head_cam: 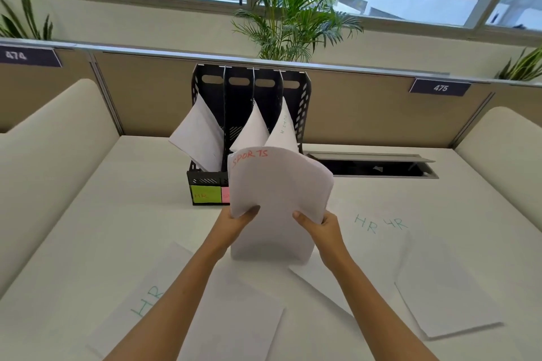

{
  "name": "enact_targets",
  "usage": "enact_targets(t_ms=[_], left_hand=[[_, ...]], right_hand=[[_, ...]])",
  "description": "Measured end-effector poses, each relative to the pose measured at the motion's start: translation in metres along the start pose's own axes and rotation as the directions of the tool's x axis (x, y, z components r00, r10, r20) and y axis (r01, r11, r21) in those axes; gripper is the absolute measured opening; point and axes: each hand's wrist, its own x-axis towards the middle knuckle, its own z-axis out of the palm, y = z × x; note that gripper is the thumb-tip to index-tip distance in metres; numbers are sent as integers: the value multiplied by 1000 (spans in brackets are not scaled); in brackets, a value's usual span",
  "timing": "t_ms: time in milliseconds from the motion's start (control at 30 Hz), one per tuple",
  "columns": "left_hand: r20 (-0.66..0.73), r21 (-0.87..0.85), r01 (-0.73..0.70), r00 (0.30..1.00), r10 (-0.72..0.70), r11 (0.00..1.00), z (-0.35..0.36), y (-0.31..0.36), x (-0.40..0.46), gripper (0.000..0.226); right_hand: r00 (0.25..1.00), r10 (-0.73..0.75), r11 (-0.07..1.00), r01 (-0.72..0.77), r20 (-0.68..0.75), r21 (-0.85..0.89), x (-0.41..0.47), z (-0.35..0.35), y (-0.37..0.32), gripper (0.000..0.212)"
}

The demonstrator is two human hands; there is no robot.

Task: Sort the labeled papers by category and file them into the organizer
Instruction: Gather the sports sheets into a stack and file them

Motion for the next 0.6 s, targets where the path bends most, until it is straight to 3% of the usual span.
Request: enact_targets(t_ms=[67,133,233,367,500,600], left_hand=[[-40,1,20,999,-20,1000,-7,2,4,36],[-49,47,20,999,-18,999,-15,9,10,21],[-53,100,24,998,-19,995,-31,23,19,4],[9,97,-31,1000,30,995,-50,44,31,5],[-54,23,-101,993,102,995,-63,51,40,19],[-215,7,-100,972,99,995,-72,38,44,18]], right_hand=[[998,-52,997,51,-21,-52,6,2,-11,13],[982,-168,973,151,-84,-175,14,-1,-31,12],[921,-376,839,291,-104,-461,29,-6,-70,32],[922,-388,714,306,7,-630,38,-2,-116,38],[918,-396,762,314,-23,-567,40,-8,-160,12],[886,-444,827,348,-132,-442,42,-27,-197,7]])
